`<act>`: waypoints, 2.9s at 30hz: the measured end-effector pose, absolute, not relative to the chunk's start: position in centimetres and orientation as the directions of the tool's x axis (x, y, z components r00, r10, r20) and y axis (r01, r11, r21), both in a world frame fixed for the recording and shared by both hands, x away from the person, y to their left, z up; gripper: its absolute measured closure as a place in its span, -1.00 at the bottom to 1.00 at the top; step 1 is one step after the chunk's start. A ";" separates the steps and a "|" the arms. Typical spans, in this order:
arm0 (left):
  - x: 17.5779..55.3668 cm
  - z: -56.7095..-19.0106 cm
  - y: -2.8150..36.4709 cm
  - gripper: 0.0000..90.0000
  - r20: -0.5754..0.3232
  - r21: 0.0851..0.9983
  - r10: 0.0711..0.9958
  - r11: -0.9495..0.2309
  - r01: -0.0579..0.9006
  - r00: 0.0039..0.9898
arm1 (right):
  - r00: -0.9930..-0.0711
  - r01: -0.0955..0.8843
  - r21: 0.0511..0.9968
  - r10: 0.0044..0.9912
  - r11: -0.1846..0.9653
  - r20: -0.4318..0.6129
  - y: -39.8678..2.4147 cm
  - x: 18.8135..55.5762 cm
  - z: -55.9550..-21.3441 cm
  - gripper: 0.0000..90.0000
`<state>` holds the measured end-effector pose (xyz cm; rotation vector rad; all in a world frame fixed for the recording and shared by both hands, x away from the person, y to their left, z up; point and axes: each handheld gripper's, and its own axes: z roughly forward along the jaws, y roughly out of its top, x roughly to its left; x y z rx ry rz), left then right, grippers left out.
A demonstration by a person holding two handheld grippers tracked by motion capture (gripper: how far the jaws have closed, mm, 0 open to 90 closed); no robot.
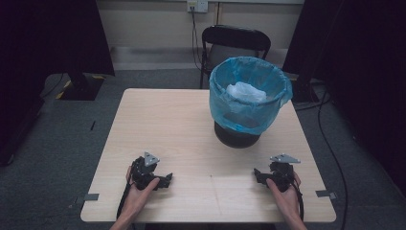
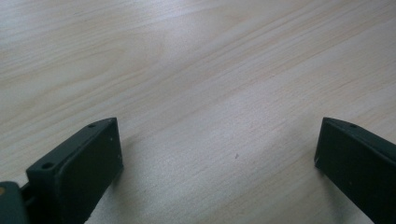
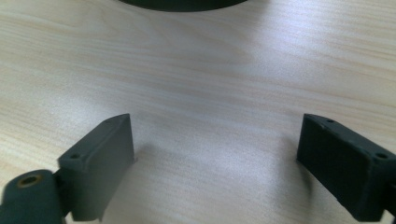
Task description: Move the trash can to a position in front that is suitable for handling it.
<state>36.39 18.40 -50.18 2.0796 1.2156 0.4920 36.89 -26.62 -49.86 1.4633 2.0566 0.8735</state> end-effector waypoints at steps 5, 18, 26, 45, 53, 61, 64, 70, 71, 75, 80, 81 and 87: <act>36.3 -50.1 18.5 -0.89 -0.010 0.715 0.869 -0.339 0.611 0.495 | -0.359 0.641 0.732 0.933 0.233 0.017 -26.6 36.7 -49.7 -0.66; 36.3 -47.3 18.1 -0.65 -0.038 0.782 0.845 -0.307 0.542 0.533 | -0.481 0.545 0.814 0.870 0.200 0.108 -26.9 35.9 -46.7 -0.66; 38.3 -46.4 16.6 -0.64 -0.054 0.793 0.830 -0.303 0.529 0.555 | -0.482 0.526 0.835 0.866 0.165 0.133 -27.5 36.8 -45.9 -0.63; 49.8 -43.9 9.6 -0.60 -0.052 0.862 0.800 -0.267 0.431 0.598 | -0.412 0.494 0.865 0.901 0.092 0.139 -30.0 44.9 -42.0 -0.34; 54.2 -44.0 8.5 -0.61 -0.119 0.865 0.823 -0.189 0.465 0.555 | -0.251 0.522 0.852 0.963 0.048 0.100 -31.7 48.4 -42.2 -0.45; 57.5 -43.7 6.4 -0.59 -0.130 0.864 0.848 -0.158 0.478 0.514 | -0.152 0.519 0.855 0.984 0.001 0.091 -32.0 51.8 -43.0 -0.50; 58.4 -44.1 5.2 -0.55 -0.156 0.852 0.843 -0.149 0.502 0.514 | -0.124 0.485 0.874 0.986 -0.037 0.111 -31.8 52.5 -42.8 -0.51; 58.3 -44.2 4.9 -0.31 -0.166 0.862 0.838 -0.133 0.490 0.520 | -0.153 0.448 0.892 0.977 -0.064 0.147 -31.7 52.7 -43.0 -0.18; 58.0 -44.2 4.8 -0.25 -0.167 0.864 0.835 -0.133 0.486 0.525 | -0.167 0.446 0.893 0.975 -0.056 0.144 -31.5 52.6 -43.0 -0.05; 57.6 -44.0 4.9 0.05 -0.136 0.869 0.827 -0.165 0.466 0.546 | -0.210 0.447 0.894 0.967 -0.034 0.141 -31.2 52.1 -42.8 0.04; 56.3 -43.8 6.0 0.13 -0.130 0.873 0.794 -0.192 0.449 0.594 | -0.255 0.447 0.894 0.955 -0.021 0.150 -30.8 51.0 -42.9 0.13; 56.1 -43.8 6.3 0.13 -0.128 0.873 0.795 -0.193 0.448 0.592 | -0.265 0.450 0.893 0.952 -0.020 0.155 -30.7 50.8 -42.9 0.13; 54.3 -43.6 7.7 0.17 -0.121 0.868 0.788 -0.211 0.449 0.604 | -0.316 0.447 0.894 0.935 -0.005 0.164 -29.7 49.0 -42.9 0.12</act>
